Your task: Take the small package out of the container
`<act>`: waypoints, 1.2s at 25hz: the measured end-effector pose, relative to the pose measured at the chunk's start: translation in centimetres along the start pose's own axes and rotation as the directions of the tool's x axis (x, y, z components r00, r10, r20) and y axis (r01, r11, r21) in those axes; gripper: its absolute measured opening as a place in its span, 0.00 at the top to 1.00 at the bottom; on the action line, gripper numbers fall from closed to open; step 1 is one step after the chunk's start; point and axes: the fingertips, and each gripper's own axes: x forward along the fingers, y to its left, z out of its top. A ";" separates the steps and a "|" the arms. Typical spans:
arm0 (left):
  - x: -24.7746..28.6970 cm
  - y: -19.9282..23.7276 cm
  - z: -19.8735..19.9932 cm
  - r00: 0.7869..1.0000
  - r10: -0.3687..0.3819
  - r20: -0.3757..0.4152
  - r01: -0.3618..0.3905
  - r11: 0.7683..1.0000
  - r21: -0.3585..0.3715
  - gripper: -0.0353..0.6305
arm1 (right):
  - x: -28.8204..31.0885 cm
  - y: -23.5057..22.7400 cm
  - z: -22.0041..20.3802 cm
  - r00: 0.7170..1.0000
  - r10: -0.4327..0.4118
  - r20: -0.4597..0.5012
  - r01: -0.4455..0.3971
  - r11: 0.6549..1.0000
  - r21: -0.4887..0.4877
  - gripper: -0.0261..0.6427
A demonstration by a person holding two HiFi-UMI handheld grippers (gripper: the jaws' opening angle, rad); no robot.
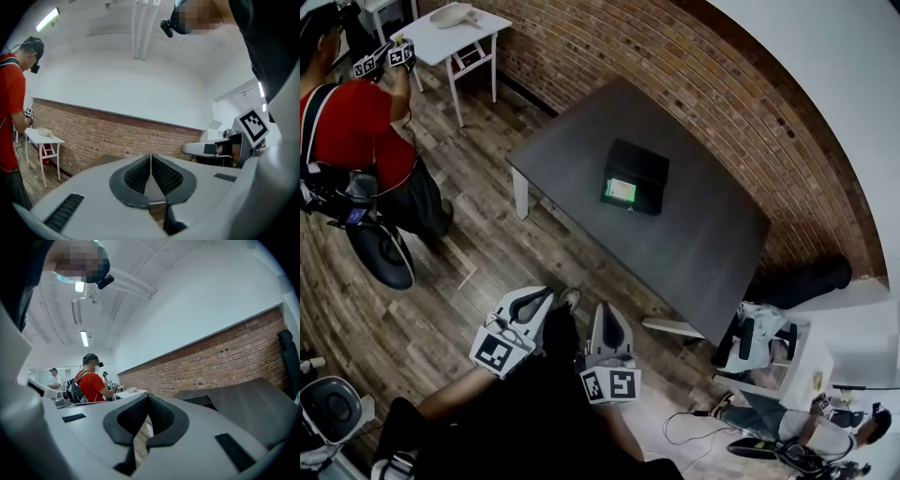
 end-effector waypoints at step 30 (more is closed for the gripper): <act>28.0 7.5 0.9 0.995 0.086 -0.044 -0.086 0.996 -0.005 0.89 | 19.4 -21.3 3.4 0.996 0.043 -0.077 -0.039 0.998 0.052 0.93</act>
